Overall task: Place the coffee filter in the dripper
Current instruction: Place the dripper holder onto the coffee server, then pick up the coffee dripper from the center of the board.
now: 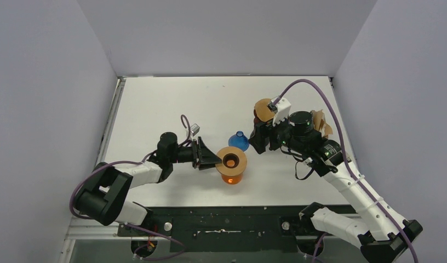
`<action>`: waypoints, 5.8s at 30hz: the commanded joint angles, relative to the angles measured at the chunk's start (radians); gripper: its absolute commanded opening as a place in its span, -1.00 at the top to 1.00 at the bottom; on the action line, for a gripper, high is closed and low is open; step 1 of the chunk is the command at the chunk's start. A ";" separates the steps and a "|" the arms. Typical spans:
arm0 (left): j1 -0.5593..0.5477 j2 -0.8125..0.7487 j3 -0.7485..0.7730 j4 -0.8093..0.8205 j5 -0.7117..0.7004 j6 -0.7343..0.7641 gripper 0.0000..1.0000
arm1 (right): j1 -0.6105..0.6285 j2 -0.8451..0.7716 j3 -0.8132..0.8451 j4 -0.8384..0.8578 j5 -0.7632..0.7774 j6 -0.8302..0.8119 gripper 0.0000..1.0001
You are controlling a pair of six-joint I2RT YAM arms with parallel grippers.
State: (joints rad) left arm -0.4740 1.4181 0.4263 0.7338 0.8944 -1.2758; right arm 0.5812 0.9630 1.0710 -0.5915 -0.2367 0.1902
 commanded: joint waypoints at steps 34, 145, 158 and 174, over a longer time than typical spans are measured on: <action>-0.014 -0.010 0.683 -1.141 -0.450 0.702 -0.14 | -0.006 -0.135 0.043 0.007 0.258 -0.016 -0.70; -0.028 0.110 0.871 -1.094 -0.927 0.744 1.00 | -0.004 -0.229 -0.099 0.092 0.168 0.201 -0.82; 0.017 -0.159 0.791 -1.036 -0.823 0.723 1.00 | -0.006 -0.175 -0.092 0.170 0.093 0.278 -1.00; 0.026 -0.389 0.641 -0.803 -0.517 0.561 1.00 | -0.006 -0.135 -0.093 0.379 -0.169 0.309 -0.94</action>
State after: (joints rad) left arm -0.4580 1.0931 1.0809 -0.2508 0.2550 -0.6388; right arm 0.5812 0.8227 0.9573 -0.3454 -0.3080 0.4755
